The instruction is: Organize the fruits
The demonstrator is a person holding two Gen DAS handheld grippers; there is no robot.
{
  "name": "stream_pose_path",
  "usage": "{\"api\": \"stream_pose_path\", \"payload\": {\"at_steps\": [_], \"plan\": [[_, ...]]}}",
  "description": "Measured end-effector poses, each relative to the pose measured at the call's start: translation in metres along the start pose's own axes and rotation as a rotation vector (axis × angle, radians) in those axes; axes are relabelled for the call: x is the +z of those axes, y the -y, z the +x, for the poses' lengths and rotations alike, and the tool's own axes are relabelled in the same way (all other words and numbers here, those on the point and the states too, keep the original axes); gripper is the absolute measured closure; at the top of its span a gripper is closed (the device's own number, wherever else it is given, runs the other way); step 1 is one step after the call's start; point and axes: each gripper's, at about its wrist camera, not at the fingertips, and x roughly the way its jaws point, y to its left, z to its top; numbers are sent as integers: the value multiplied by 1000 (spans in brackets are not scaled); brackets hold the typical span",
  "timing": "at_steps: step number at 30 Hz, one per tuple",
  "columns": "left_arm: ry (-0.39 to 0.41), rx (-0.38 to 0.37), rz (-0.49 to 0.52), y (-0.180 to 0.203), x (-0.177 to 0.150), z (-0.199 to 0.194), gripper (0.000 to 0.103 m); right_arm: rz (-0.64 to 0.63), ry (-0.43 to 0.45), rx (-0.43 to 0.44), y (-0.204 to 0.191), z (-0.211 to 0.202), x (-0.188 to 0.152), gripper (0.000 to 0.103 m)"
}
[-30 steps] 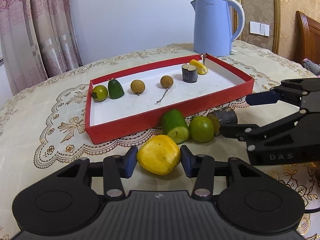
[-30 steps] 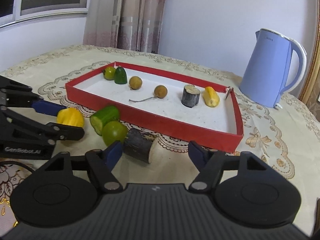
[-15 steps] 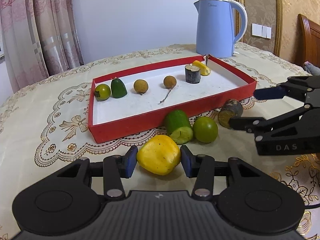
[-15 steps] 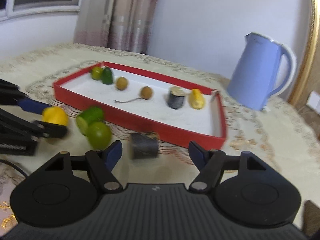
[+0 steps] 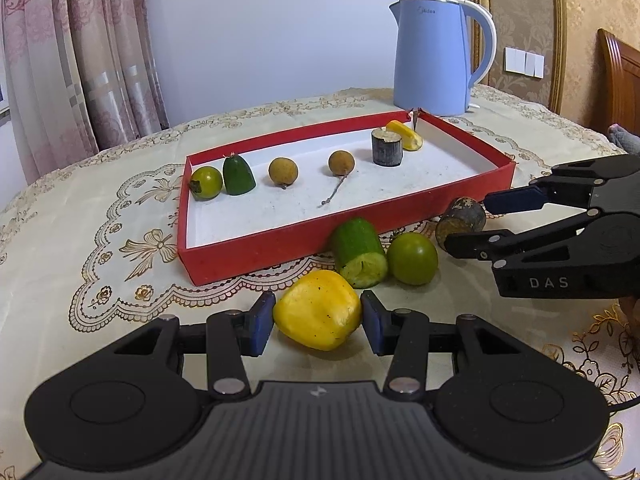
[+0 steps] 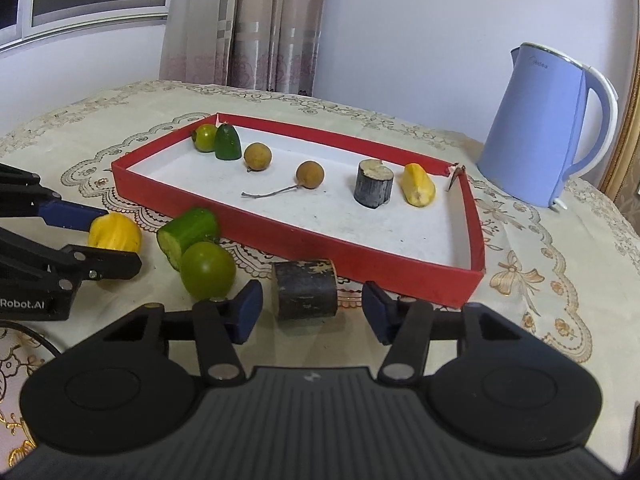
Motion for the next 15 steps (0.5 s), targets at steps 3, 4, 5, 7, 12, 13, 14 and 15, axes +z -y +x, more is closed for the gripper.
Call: {"api": "stream_pose_path", "payload": {"at_steps": [3, 4, 5, 7, 12, 13, 14, 15], "plan": [[3, 3, 3, 1, 0, -1, 58, -1, -9, 15, 0, 4, 1, 59], [5, 5, 3, 1, 0, -1, 58, -1, -11, 19, 0, 4, 1, 63], [6, 4, 2, 0, 1, -1, 58, -2, -13, 23, 0, 5, 2, 65], [5, 5, -2, 0, 1, -1, 58, 1, -16, 30, 1, 6, 1, 68], [4, 16, -9, 0, 2, -1, 58, -12, -6, 26, 0, 3, -1, 70], [4, 20, -10, 0, 2, -1, 58, -13, -1, 21, -1, 2, -1, 70], [4, 22, -12, 0, 2, -1, 58, -15, 2, 20, -1, 0, -1, 70], [3, 24, -13, -1, 3, -1, 58, -14, 6, 22, -1, -2, -2, 70]]}}
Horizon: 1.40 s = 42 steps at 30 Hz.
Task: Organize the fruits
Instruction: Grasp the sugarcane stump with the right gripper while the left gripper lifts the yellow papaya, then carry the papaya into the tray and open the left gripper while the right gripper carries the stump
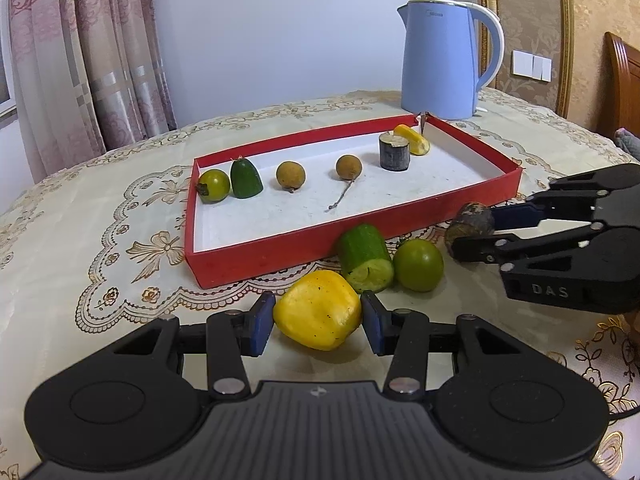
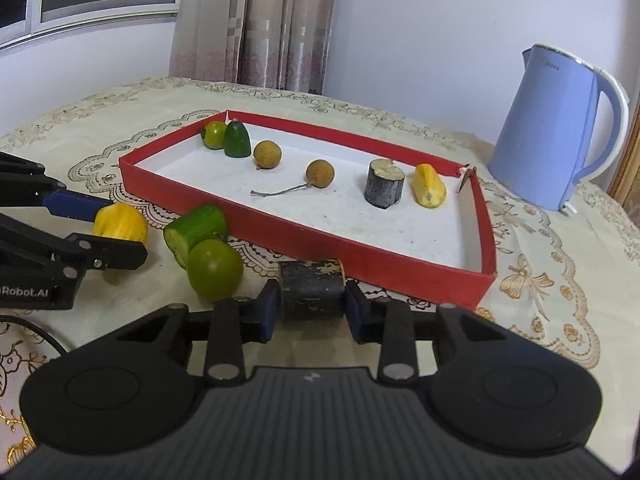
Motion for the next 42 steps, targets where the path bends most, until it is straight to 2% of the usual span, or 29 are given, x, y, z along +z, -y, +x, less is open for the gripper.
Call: {"api": "stream_pose_path", "payload": {"at_steps": [12, 20, 26, 33, 42], "plan": [[-9, 28, -19, 1, 3, 1, 58, 15, 24, -15, 8, -18, -7, 70], [-33, 125, -86, -11, 11, 9, 58, 34, 37, -21, 12, -21, -9, 70], [-42, 159, -97, -17, 20, 16, 58, 36, 45, -24, 14, -26, -8, 70], [-48, 181, -88, -19, 31, 23, 57, 35, 54, -37, 18, -33, -10, 70], [-17, 187, -102, -18, 39, 17, 57, 35, 62, -35, 18, -40, -11, 70]]}}
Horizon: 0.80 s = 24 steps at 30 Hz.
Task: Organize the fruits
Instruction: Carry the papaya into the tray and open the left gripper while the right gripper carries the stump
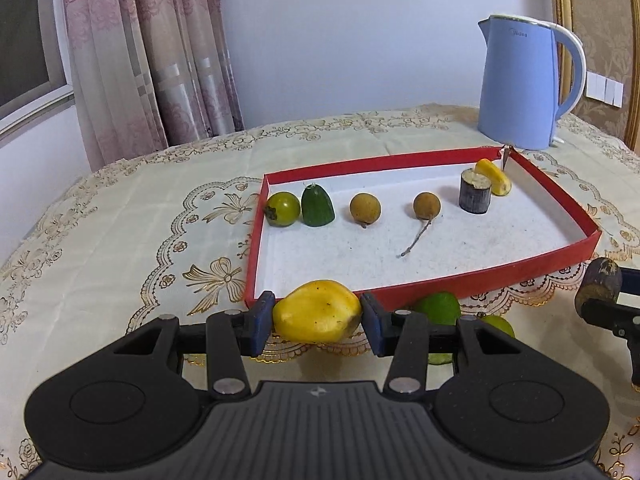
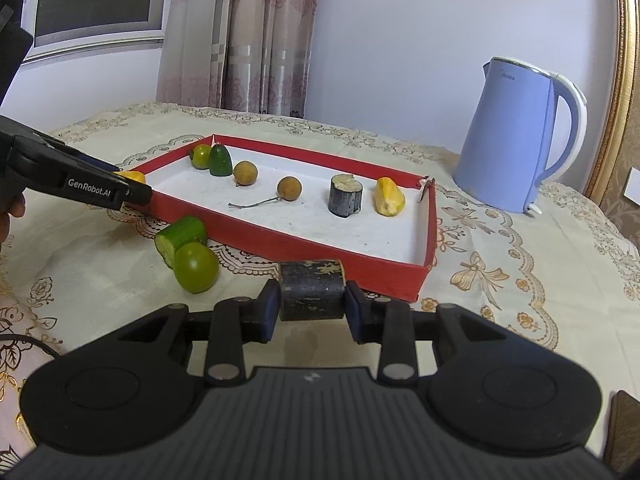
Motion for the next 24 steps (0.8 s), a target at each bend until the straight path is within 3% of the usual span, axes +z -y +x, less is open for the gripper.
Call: {"api": "stream_pose_path", "payload": {"at_steps": [24], "plan": [[22, 58, 54, 15, 24, 21, 58, 15, 21, -7, 4, -9, 0, 70]]}}
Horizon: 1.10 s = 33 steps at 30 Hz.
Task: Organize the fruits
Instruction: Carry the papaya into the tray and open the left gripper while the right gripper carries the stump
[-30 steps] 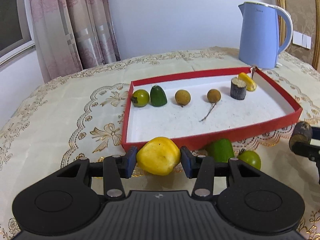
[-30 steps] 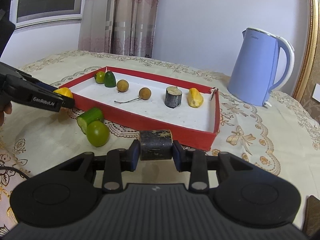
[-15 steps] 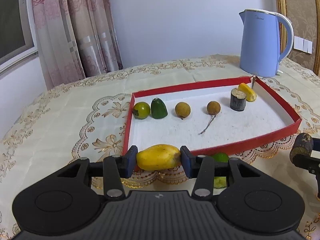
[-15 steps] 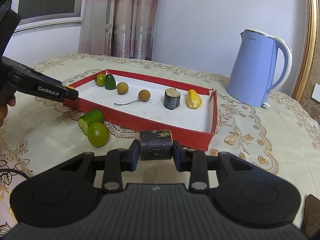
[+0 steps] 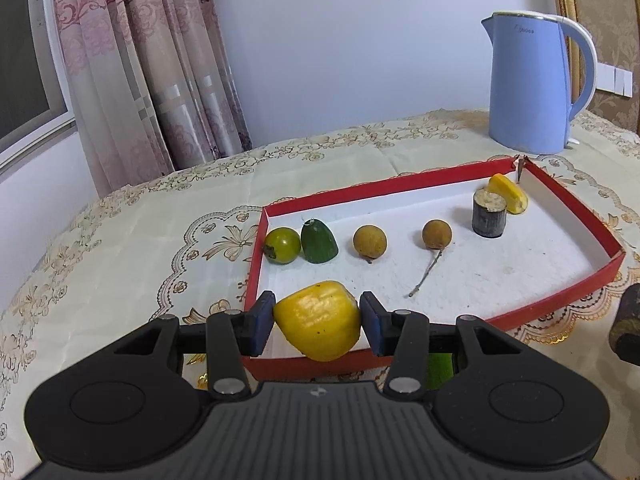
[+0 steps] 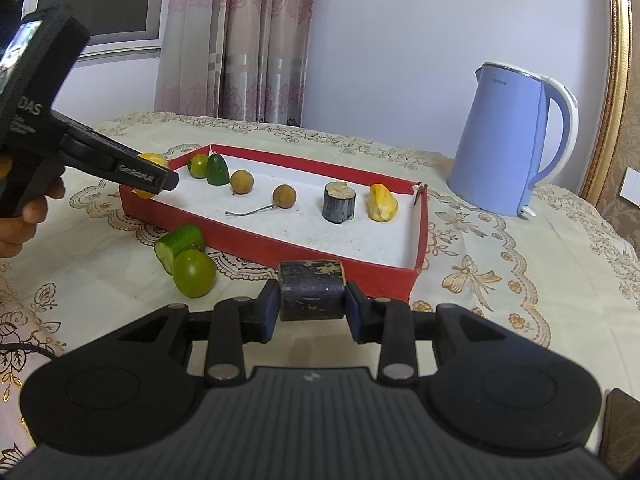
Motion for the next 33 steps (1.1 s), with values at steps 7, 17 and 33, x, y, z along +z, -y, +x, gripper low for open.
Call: {"api": "stream_pose_path", "payload": {"at_steps": [7, 17, 33], "plan": [[-24, 13, 14, 4, 6, 18, 61, 5, 6, 1, 1, -1, 2, 70], [-34, 24, 37, 13, 28, 42, 61, 7, 4, 2, 2, -1, 2, 70], [29, 79, -164, -46, 23, 3, 61, 36, 39, 36, 9, 4, 16, 70]]}}
